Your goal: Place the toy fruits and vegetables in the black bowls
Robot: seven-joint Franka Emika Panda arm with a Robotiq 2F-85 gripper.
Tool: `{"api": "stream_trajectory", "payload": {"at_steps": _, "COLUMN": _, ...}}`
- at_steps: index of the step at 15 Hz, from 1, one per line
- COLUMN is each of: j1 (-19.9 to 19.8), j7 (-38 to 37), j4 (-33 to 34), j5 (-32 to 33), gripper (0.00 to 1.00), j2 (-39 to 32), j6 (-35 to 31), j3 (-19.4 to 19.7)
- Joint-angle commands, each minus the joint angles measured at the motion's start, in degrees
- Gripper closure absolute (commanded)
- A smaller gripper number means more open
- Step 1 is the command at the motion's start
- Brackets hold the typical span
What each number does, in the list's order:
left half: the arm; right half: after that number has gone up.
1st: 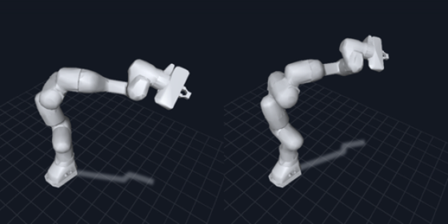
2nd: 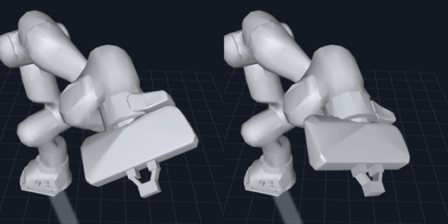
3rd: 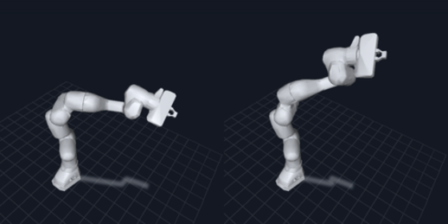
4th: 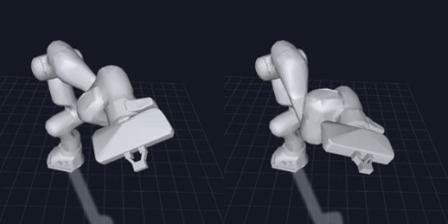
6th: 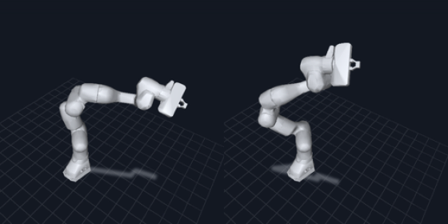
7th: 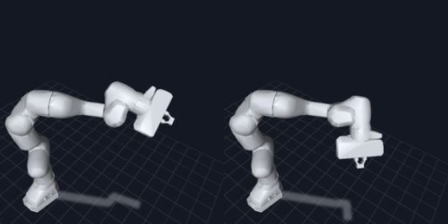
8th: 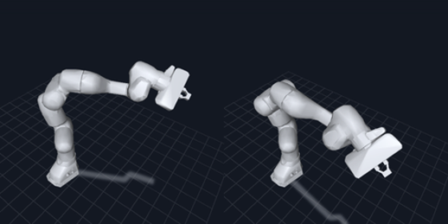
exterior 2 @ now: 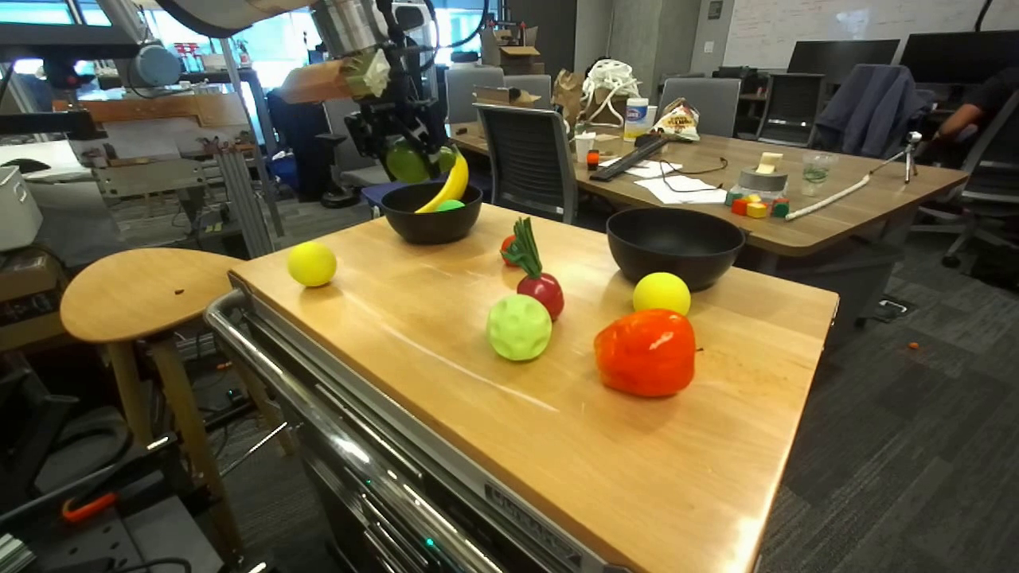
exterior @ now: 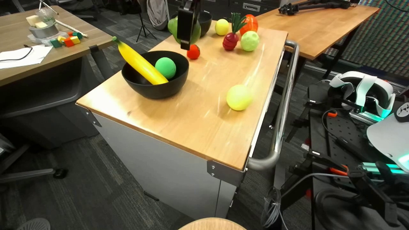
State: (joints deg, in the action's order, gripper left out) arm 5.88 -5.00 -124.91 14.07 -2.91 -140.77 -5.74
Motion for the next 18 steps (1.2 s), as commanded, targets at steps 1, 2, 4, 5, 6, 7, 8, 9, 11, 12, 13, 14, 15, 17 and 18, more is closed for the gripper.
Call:
{"api": "stream_trajectory", "payload": {"at_steps": 1, "j1": 0.02, "j7": 3.14, "j4": 5.14, "j5": -4.69, "gripper": 0.52, "j2": -6.00, "j6": -2.14, "j3": -0.17}}
{"api": "stream_trajectory", "payload": {"at_steps": 2, "j1": 0.12, "j7": 3.82, "j4": 5.81, "j5": -5.90, "gripper": 0.52, "j2": -7.06, "j6": -2.42, "j3": -0.40}}
{"api": "stream_trajectory", "payload": {"at_steps": 4, "j1": 0.48, "j7": 4.73, "j4": 6.83, "j5": -7.64, "gripper": 0.52, "j2": -8.52, "j6": -2.11, "j3": -1.03}}
{"api": "stream_trajectory", "payload": {"at_steps": 5, "j1": 0.73, "j7": 4.82, "j4": 7.20, "j5": -7.80, "gripper": 0.52, "j2": -9.10, "j6": -2.15, "j3": -1.23}}
{"api": "stream_trajectory", "payload": {"at_steps": 6, "j1": 0.98, "j7": 5.04, "j4": 7.54, "j5": -7.83, "gripper": 0.52, "j2": -9.55, "j6": -1.75, "j3": -1.44}}
{"api": "stream_trajectory", "payload": {"at_steps": 7, "j1": 1.21, "j7": 5.05, "j4": 7.62, "j5": -7.56, "gripper": 0.07, "j2": -9.83, "j6": -1.78, "j3": -1.53}}
{"api": "stream_trajectory", "payload": {"at_steps": 8, "j1": 1.40, "j7": 5.03, "j4": 7.64, "j5": -7.22, "gripper": 0.06, "j2": -9.97, "j6": -1.87, "j3": -1.57}}
{"api": "stream_trajectory", "payload": {"at_steps": 9, "j1": 1.60, "j7": 4.87, "j4": 7.42, "j5": -6.88, "gripper": 0.00, "j2": -9.73, "j6": -1.61, "j3": -1.54}}
{"api": "stream_trajectory", "payload": {"at_steps": 11, "j1": 2.14, "j7": 3.64, "j4": 6.49, "j5": -6.00, "gripper": 0.00, "j2": -8.31, "j6": -1.35, "j3": -1.30}}
{"api": "stream_trajectory", "payload": {"at_steps": 12, "j1": 2.26, "j7": 3.35, "j4": 6.14, "j5": -6.15, "gripper": 0.00, "j2": -7.61, "j6": -1.26, "j3": -1.36}}
{"api": "stream_trajectory", "payload": {"at_steps": 13, "j1": 2.31, "j7": 3.31, "j4": 5.75, "j5": -6.93, "gripper": 0.00, "j2": -6.62, "j6": -0.35, "j3": -1.62}}
{"api": "stream_trajectory", "payload": {"at_steps": 14, "j1": 2.35, "j7": 3.27, "j4": 5.20, "j5": -8.10, "gripper": 0.00, "j2": -5.13, "j6": 2.00, "j3": -2.00}}
{"api": "stream_trajectory", "payload": {"at_steps": 15, "j1": 2.33, "j7": 3.47, "j4": 4.59, "j5": -9.27, "gripper": 0.00, "j2": -3.50, "j6": 4.74, "j3": -2.41}}
{"api": "stream_trajectory", "payload": {"at_steps": 17, "j1": 2.48, "j7": 3.46, "j4": 2.22, "j5": -9.85, "gripper": 0.01, "j2": 0.38, "j6": 7.56, "j3": -2.83}}
{"api": "stream_trajectory", "payload": {"at_steps": 18, "j1": 2.61, "j7": 3.64, "j4": 0.50, "j5": -9.96, "gripper": 0.00, "j2": 2.71, "j6": 8.07, "j3": -3.10}}
